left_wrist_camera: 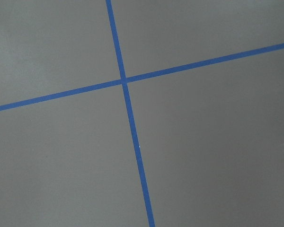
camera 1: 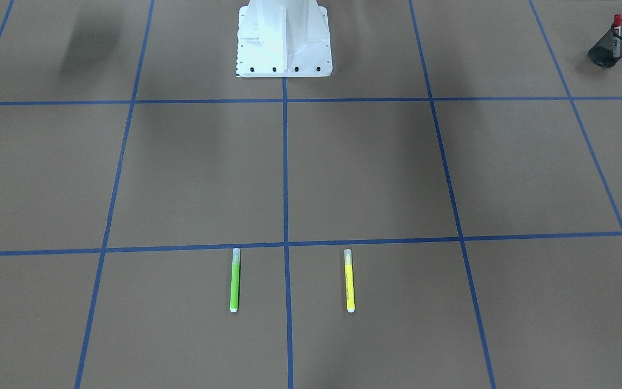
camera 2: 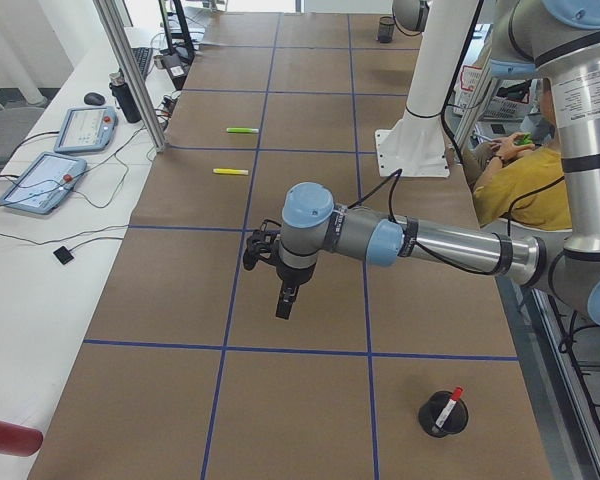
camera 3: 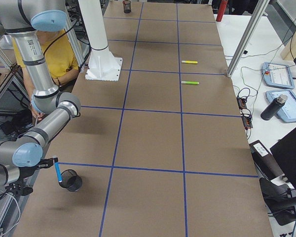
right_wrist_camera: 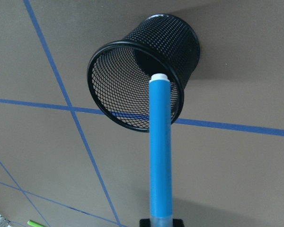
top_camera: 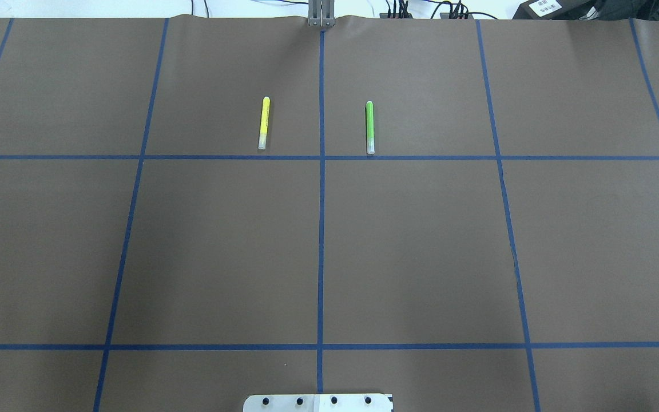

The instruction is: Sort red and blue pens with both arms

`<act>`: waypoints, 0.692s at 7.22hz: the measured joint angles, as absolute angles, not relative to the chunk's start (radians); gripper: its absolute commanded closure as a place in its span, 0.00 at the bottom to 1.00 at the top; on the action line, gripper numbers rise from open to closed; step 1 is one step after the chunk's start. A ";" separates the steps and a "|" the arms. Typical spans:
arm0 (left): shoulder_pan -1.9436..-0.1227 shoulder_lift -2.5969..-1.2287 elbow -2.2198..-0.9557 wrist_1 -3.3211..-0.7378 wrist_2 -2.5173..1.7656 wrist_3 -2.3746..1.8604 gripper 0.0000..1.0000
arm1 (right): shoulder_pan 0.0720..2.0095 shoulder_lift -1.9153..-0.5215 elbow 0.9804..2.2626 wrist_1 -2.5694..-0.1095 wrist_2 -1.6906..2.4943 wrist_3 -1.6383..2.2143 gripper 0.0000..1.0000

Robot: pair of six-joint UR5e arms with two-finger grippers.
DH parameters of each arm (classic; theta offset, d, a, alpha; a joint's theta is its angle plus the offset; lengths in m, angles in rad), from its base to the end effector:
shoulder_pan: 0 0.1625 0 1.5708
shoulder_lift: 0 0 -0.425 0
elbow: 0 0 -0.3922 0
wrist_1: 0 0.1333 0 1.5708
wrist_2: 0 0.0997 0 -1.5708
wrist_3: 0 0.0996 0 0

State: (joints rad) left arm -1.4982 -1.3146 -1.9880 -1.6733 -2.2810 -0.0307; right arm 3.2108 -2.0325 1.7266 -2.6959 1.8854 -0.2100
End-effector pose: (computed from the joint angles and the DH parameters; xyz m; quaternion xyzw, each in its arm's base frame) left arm -0.0395 -0.3993 0.5577 0.1052 0.3506 0.0651 0.9283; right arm 0.0974 0.1095 0.7730 -0.2955 -0.5886 0.5663 0.4955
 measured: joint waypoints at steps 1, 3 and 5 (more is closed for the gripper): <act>-1.497 -1.315 -1.988 -1.673 -2.281 -0.031 0.00 | 3.210 -2.036 1.722 -2.696 1.879 -0.231 1.00; -1.494 -1.314 -1.988 -1.672 -2.281 -0.031 0.00 | 3.205 -2.043 1.711 -2.694 1.878 -0.242 1.00; -1.493 -1.313 -1.988 -1.672 -2.281 -0.031 0.00 | 3.201 -2.045 1.709 -2.691 1.883 -0.246 0.87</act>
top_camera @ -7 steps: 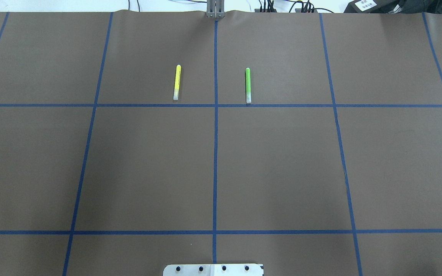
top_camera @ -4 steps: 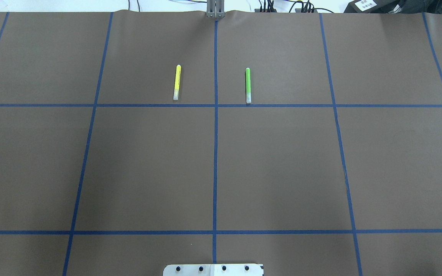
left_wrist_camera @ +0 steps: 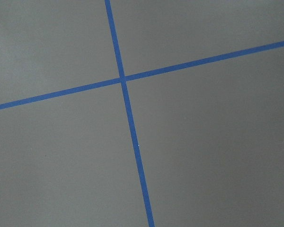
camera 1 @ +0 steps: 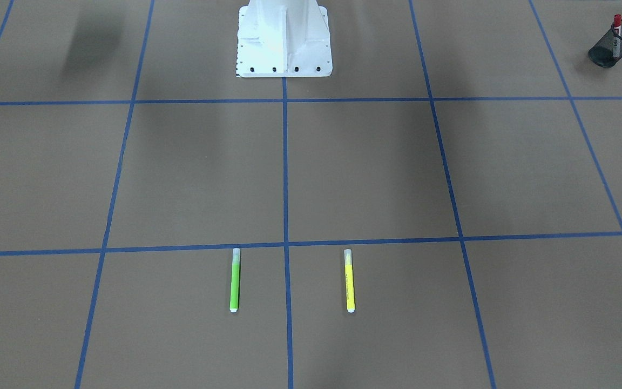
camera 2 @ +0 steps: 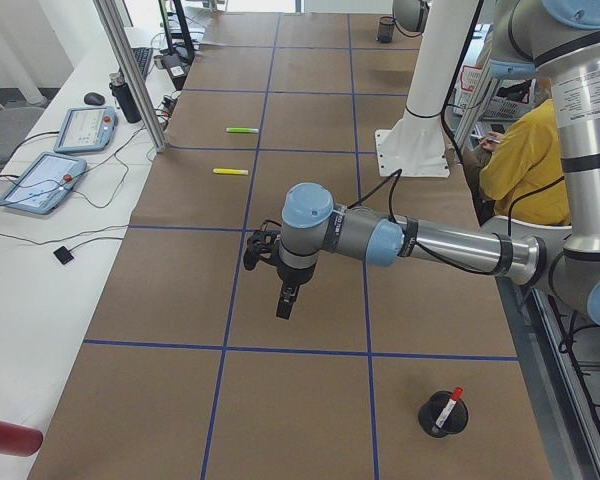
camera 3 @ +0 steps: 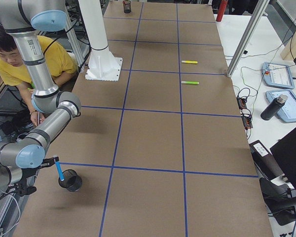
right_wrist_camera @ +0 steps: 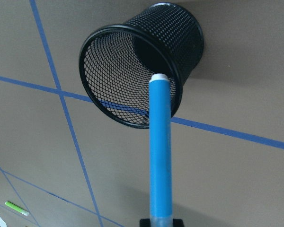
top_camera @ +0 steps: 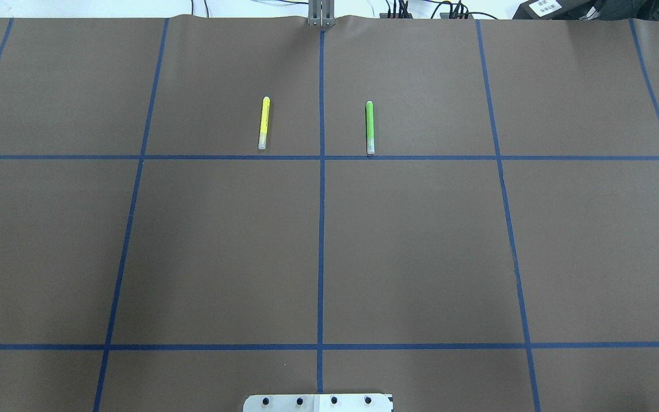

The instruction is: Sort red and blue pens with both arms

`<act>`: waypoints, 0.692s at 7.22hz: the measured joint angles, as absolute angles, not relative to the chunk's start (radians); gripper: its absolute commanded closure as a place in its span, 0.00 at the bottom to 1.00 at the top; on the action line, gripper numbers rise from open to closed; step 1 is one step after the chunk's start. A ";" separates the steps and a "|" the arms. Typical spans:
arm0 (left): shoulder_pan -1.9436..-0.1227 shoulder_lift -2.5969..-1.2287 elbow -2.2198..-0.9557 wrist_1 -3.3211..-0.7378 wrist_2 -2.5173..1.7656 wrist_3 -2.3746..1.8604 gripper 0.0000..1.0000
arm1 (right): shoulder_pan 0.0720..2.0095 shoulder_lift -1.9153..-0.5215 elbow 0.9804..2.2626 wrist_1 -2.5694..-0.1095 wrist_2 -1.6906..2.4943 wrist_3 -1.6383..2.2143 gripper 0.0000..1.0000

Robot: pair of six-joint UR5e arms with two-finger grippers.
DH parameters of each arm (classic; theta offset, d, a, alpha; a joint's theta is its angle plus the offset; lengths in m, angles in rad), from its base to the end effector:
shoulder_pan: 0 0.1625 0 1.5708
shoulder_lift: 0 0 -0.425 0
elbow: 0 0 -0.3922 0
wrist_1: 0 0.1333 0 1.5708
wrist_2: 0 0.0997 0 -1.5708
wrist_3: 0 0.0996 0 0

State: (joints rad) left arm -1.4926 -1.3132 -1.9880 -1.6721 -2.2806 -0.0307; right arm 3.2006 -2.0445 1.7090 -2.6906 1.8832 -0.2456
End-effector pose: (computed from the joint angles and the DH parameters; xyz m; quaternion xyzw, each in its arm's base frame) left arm -0.0373 -0.3989 0.5584 0.1030 0.3507 0.0673 0.9284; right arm 0.0876 0.1080 0.7798 -0.2951 -0.5984 0.5504 0.5019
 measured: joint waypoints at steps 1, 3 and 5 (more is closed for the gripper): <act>-1.492 -1.313 -1.988 -1.672 -2.281 -0.031 0.00 | 3.199 -2.044 1.709 -2.688 1.886 -0.246 0.59; -1.491 -1.313 -1.988 -1.672 -2.280 -0.031 0.00 | 3.196 -2.042 1.709 -2.684 1.890 -0.261 0.00; -1.491 -1.313 -1.988 -1.672 -2.281 -0.031 0.00 | 3.194 -2.042 1.709 -2.673 1.891 -0.266 0.00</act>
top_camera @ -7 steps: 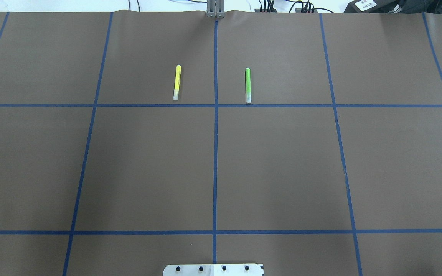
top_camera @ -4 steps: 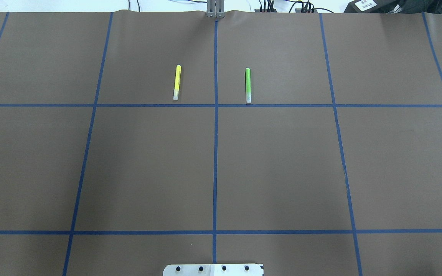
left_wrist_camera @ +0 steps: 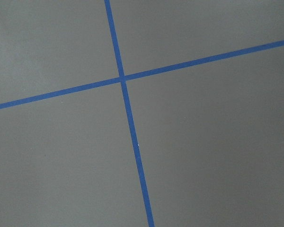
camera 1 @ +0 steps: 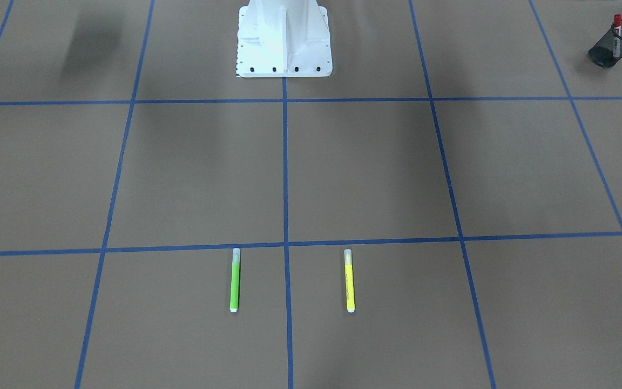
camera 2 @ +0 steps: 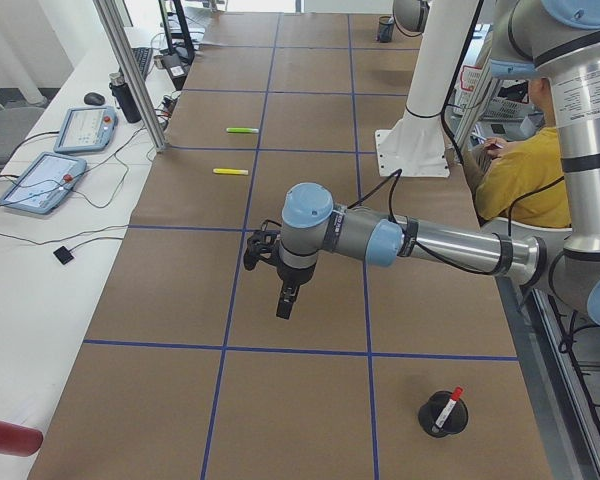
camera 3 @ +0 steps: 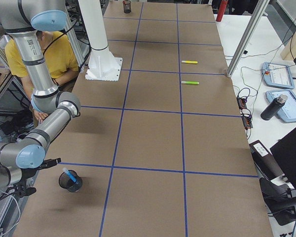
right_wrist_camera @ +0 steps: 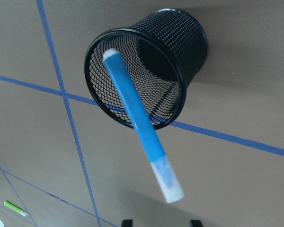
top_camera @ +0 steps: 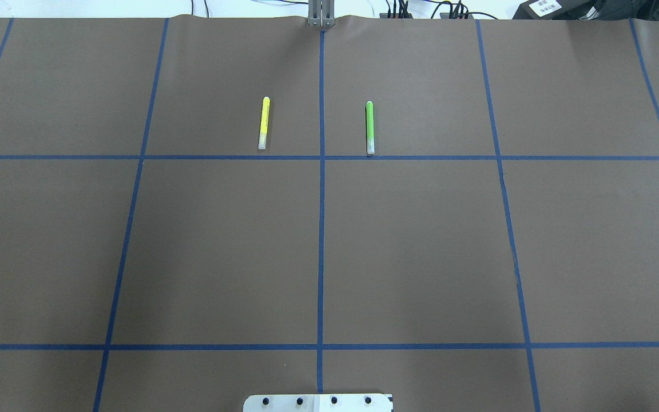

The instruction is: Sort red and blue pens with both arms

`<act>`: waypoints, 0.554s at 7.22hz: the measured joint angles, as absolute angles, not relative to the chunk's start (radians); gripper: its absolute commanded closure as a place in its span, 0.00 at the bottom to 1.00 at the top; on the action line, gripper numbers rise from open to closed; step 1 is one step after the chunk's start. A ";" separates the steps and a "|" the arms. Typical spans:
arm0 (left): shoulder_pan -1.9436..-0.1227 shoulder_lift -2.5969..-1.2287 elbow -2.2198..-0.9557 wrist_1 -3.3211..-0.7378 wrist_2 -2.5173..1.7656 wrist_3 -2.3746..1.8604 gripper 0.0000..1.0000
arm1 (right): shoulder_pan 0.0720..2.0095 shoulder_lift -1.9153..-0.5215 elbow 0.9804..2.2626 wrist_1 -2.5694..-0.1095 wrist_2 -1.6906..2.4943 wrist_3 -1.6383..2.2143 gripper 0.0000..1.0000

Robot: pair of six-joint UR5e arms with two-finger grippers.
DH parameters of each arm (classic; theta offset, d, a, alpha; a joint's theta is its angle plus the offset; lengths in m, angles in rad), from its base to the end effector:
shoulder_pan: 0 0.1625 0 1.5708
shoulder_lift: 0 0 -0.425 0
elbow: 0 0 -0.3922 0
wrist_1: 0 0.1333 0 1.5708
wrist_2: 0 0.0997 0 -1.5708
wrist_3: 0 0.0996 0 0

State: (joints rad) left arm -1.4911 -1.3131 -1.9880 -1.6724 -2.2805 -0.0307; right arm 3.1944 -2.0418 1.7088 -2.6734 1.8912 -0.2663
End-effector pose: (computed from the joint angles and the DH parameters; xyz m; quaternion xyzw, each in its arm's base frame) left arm -0.0368 -0.3989 0.5584 0.1029 0.3507 0.0680 0.9283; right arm 0.0921 0.1069 0.7810 -0.2830 -0.5966 0.5485 0.5130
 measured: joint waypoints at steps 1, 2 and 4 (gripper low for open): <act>-1.491 -1.313 -1.988 -1.673 -2.281 -0.031 0.00 | 3.194 -2.042 1.709 -2.669 1.891 -0.268 0.00; -1.491 -1.312 -1.988 -1.672 -2.281 -0.031 0.00 | 3.194 -2.041 1.710 -2.664 1.891 -0.270 0.00; -1.491 -1.306 -1.987 -1.672 -2.280 -0.031 0.00 | 3.186 -2.040 1.719 -2.627 1.891 -0.310 0.00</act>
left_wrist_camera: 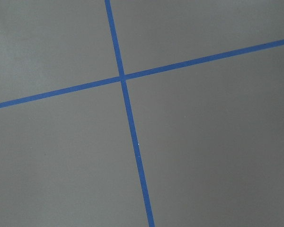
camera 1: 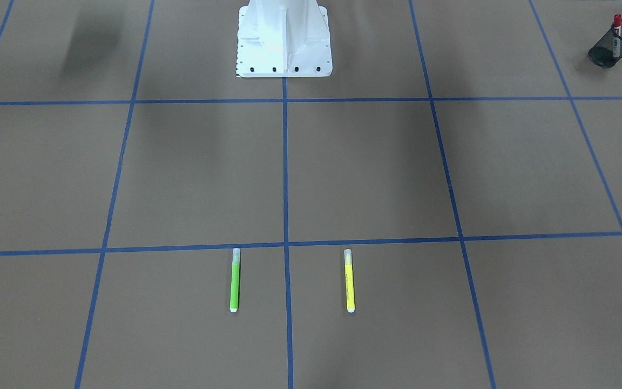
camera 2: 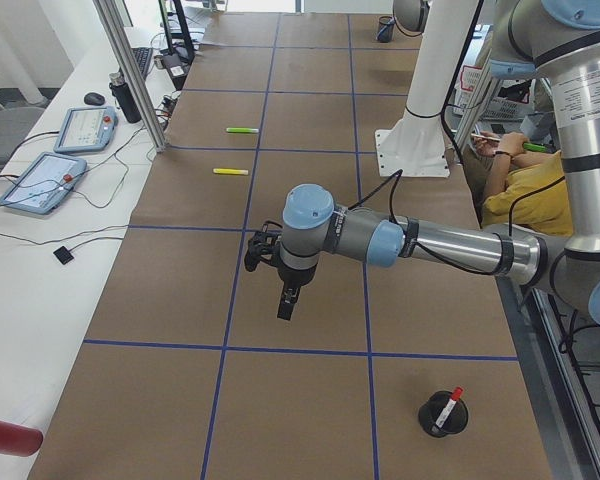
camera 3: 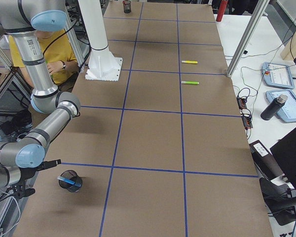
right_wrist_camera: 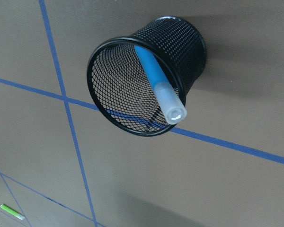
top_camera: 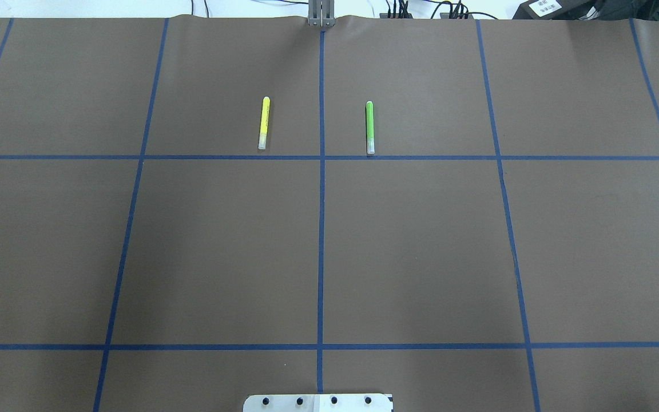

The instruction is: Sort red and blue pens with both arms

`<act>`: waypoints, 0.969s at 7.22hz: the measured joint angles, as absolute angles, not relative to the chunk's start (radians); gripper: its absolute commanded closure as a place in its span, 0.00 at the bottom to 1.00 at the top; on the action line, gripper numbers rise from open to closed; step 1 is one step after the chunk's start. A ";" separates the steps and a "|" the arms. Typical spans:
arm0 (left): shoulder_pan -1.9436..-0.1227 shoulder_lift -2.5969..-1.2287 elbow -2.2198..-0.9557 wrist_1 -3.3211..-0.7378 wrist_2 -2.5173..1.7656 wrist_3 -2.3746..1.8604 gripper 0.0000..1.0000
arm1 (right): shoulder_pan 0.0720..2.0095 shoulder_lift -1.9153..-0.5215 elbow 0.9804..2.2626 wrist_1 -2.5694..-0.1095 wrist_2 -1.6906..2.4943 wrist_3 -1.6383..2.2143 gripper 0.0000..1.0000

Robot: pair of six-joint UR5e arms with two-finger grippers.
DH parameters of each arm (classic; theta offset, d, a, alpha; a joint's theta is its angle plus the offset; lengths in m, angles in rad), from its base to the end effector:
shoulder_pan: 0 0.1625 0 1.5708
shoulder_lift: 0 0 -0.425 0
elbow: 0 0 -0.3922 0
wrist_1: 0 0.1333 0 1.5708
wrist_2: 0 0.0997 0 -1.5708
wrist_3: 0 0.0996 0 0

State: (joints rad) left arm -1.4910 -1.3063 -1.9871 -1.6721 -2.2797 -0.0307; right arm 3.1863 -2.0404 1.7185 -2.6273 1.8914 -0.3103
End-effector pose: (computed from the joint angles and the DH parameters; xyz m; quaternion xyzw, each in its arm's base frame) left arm -0.0370 -0.3962 0.5616 0.0992 0.3503 0.0666 0.9290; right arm 0.1014 0.1066 0.7815 -0.2574 -0.5857 0.5433 0.5437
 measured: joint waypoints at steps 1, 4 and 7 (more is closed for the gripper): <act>-1.491 -1.303 -1.986 -1.672 -2.280 -0.030 0.00 | 3.168 -2.040 1.721 -2.581 1.894 -0.335 0.00; -1.490 -1.297 -1.985 -1.672 -2.281 -0.031 0.00 | 3.026 -2.039 1.723 -2.419 1.980 -0.374 0.00; -1.490 -1.295 -1.982 -1.671 -2.281 -0.031 0.00 | 2.800 -2.038 1.723 -2.238 2.140 -0.373 0.00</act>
